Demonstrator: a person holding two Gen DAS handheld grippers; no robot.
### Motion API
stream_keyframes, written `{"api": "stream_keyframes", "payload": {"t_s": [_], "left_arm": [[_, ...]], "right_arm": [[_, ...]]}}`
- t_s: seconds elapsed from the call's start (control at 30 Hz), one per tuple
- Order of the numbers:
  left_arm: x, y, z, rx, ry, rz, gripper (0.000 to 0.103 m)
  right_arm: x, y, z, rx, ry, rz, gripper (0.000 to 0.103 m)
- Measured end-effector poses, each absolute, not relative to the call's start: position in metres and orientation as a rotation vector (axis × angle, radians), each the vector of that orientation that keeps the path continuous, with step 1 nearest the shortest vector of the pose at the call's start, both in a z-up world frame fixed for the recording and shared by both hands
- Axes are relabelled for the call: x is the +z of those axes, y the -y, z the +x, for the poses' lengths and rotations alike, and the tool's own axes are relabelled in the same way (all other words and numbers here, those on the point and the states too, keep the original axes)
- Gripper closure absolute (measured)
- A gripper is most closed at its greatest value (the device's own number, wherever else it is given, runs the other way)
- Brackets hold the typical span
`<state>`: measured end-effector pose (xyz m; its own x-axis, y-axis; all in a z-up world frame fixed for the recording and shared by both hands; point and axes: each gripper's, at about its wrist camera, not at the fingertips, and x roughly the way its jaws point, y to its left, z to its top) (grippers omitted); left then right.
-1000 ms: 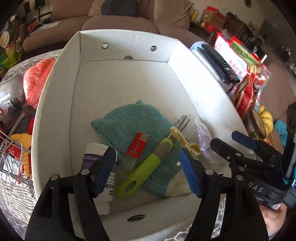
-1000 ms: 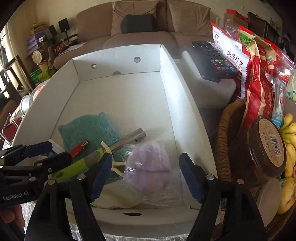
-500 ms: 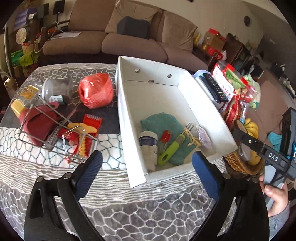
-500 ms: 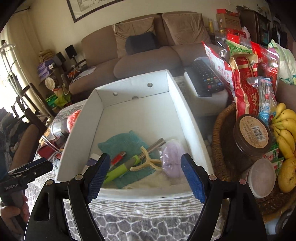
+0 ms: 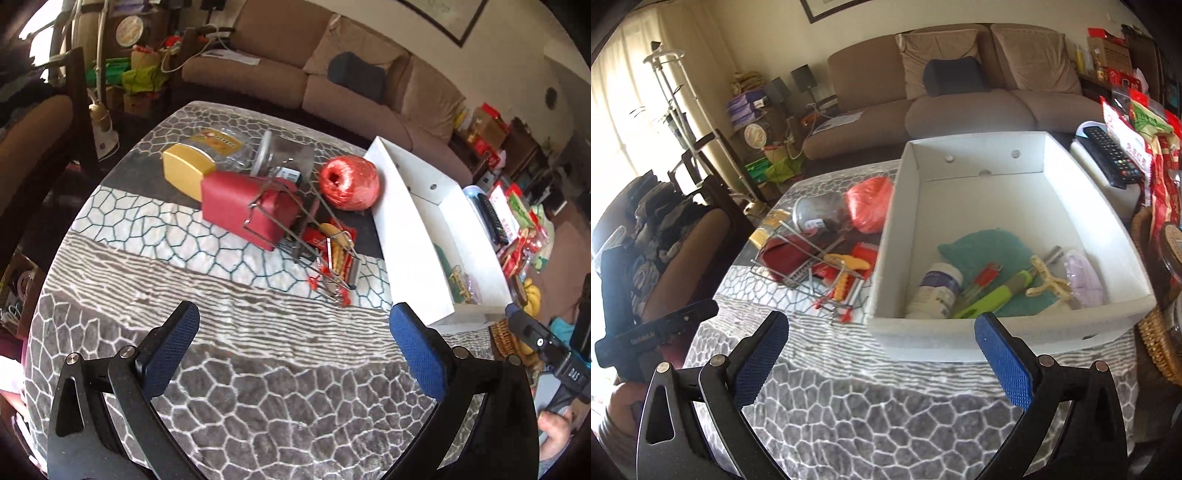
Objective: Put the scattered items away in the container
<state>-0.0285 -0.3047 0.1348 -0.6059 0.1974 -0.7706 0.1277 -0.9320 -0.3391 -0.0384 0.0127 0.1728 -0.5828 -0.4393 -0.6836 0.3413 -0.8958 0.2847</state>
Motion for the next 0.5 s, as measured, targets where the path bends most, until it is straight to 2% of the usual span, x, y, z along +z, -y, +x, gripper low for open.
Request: {"api": "stream_keyframes", "payload": {"t_s": [0.33, 0.5], "left_arm": [[0.105, 0.351, -0.067, 2.737, 0.665, -1.426, 0.0], [0.088, 0.352, -0.109, 2.742, 0.639, -1.442, 0.0]], "right_arm": [[0.115, 0.093, -0.044, -2.341, 0.137, 1.136, 0.0], [0.084, 0.119, -0.067, -2.378, 0.125, 1.14, 0.0]]}}
